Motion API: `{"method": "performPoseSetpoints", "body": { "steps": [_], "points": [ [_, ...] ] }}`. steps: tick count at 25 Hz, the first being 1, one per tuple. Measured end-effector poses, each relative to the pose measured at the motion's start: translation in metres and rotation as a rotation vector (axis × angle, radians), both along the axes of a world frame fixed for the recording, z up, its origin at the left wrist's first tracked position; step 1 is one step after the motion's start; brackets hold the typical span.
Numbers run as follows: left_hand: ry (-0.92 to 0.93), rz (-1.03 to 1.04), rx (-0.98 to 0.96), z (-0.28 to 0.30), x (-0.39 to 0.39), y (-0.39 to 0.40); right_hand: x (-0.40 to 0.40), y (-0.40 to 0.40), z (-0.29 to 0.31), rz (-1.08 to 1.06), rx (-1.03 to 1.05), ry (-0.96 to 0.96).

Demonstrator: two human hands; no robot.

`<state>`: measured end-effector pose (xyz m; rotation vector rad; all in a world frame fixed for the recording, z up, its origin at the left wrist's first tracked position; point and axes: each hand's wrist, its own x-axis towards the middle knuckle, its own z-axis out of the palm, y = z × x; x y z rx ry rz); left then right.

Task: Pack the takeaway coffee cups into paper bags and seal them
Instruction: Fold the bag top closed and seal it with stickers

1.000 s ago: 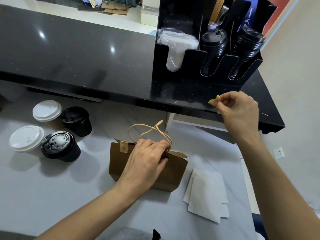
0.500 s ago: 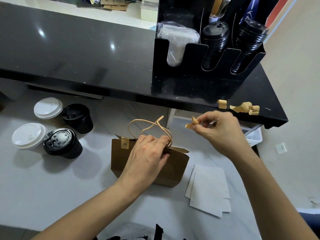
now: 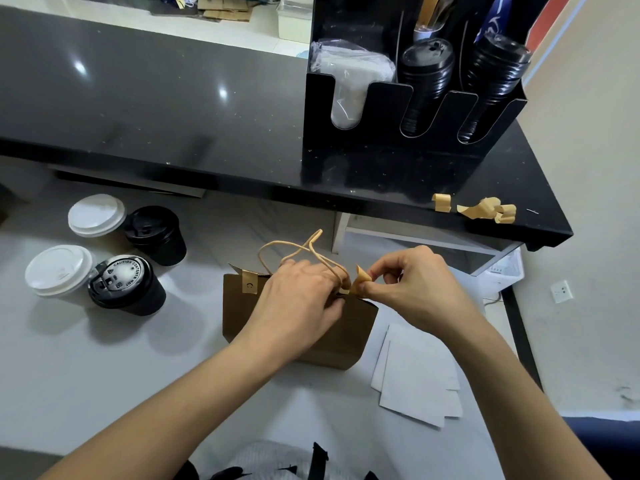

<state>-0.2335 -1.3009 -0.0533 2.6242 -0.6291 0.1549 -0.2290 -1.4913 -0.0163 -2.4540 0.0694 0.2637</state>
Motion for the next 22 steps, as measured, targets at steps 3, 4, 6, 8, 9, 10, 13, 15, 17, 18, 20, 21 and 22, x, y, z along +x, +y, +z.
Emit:
{"method": "performPoseSetpoints", "body": {
  "steps": [3, 4, 6, 8, 9, 10, 13, 15, 17, 18, 20, 21, 22],
  "points": [
    [0.021, 0.01, -0.025, -0.001, 0.003, -0.001, -0.003, 0.002, 0.0, -0.004, -0.003, 0.013],
    [0.032, 0.01, -0.025, -0.001, 0.004, -0.001, -0.003, 0.002, 0.001, -0.001, 0.0, 0.016],
    [0.054, 0.0, -0.007, -0.002, 0.006, -0.002, -0.004, 0.003, 0.002, 0.003, 0.001, 0.017],
    [0.068, -0.005, -0.007, -0.001, 0.005, -0.002, -0.006, 0.003, 0.002, 0.001, 0.004, 0.009],
    [0.078, 0.0, -0.023, -0.001, 0.004, -0.001, -0.006, 0.003, 0.002, -0.001, 0.007, 0.005],
    [0.091, 0.007, -0.043, -0.001, 0.003, 0.0, -0.007, 0.004, 0.001, -0.004, 0.008, 0.001],
    [0.119, 0.019, -0.099, 0.0, 0.0, 0.0, -0.007, 0.004, -0.003, -0.02, -0.004, -0.008],
    [0.13, 0.006, -0.09, 0.001, 0.0, -0.001, -0.007, 0.004, -0.006, -0.028, -0.007, -0.017],
    [0.141, 0.003, -0.089, 0.001, 0.002, -0.002, -0.008, 0.004, -0.007, -0.031, 0.002, -0.026],
    [0.153, 0.01, -0.096, 0.0, 0.002, -0.001, -0.009, 0.004, -0.007, -0.032, 0.012, -0.031],
    [0.179, 0.026, -0.109, 0.0, 0.002, -0.002, -0.011, 0.003, -0.008, -0.032, 0.034, -0.042],
    [0.183, 0.027, -0.11, 0.0, 0.002, -0.002, -0.012, 0.003, -0.008, -0.03, 0.041, -0.046],
    [0.18, 0.023, -0.107, -0.001, 0.003, -0.002, -0.013, 0.003, -0.008, -0.028, 0.047, -0.051]
  ]
}}
